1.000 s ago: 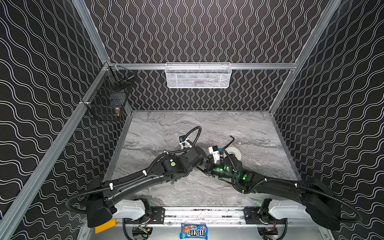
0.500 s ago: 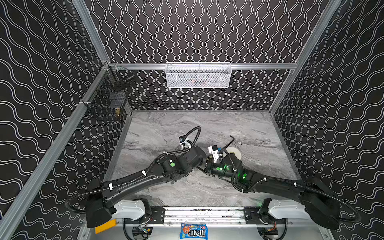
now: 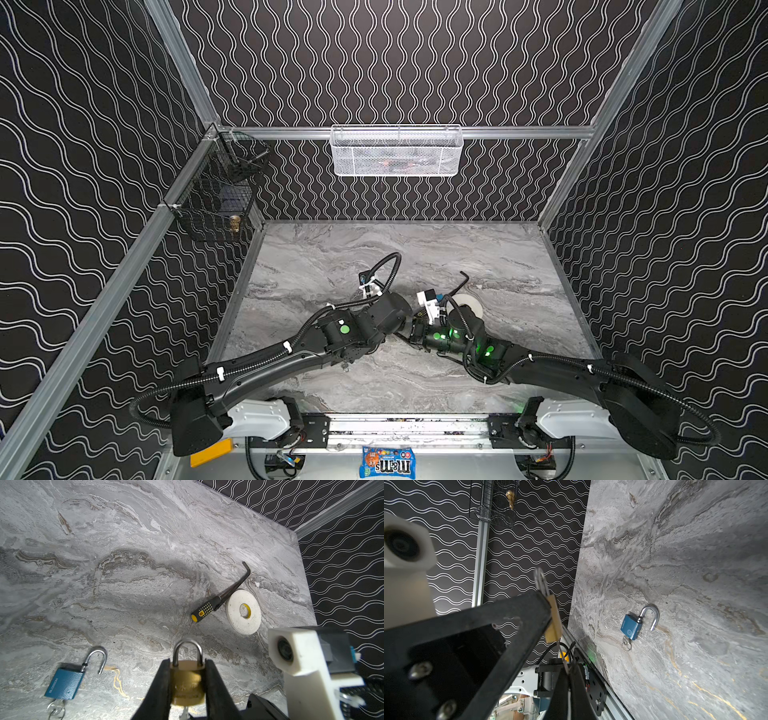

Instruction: Unlock with the key

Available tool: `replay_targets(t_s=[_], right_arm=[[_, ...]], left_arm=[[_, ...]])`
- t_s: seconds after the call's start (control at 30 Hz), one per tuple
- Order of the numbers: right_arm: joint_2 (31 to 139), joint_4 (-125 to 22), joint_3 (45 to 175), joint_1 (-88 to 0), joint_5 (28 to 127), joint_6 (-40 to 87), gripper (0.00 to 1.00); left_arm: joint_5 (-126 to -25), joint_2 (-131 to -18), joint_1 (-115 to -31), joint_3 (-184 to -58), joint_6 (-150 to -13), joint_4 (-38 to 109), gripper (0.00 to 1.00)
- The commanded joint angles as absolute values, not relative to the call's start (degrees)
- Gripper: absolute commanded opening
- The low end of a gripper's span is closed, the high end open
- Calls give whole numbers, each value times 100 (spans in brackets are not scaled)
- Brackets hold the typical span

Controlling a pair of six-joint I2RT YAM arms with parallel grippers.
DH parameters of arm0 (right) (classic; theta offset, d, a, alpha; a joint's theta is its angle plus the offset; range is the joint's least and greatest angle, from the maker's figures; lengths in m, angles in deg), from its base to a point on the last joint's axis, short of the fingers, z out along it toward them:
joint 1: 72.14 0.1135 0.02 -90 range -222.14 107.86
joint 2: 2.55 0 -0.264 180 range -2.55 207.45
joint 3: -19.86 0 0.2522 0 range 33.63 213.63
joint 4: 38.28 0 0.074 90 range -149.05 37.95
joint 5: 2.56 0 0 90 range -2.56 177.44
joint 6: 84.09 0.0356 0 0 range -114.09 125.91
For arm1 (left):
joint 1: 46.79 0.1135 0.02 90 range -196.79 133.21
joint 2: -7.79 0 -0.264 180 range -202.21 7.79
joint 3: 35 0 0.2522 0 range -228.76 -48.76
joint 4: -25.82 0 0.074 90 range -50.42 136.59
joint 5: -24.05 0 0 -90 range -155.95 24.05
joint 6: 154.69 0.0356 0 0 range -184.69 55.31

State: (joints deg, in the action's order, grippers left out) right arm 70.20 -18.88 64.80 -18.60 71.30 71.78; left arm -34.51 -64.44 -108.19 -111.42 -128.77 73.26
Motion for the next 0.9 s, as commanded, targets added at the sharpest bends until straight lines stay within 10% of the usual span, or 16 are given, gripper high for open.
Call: replay_targets(t_s=[0.0,0.87], right_arm=[[6970,-1735,6509,-1890,7158,7122,0],[6737,-1564,6520,-2152,6805,7124,0]], left_arm=[[-3423,-6387,-10822,-11122,-12841,7248,0],[-3437,-6421,-10829,-11165,-12744,7467,0]])
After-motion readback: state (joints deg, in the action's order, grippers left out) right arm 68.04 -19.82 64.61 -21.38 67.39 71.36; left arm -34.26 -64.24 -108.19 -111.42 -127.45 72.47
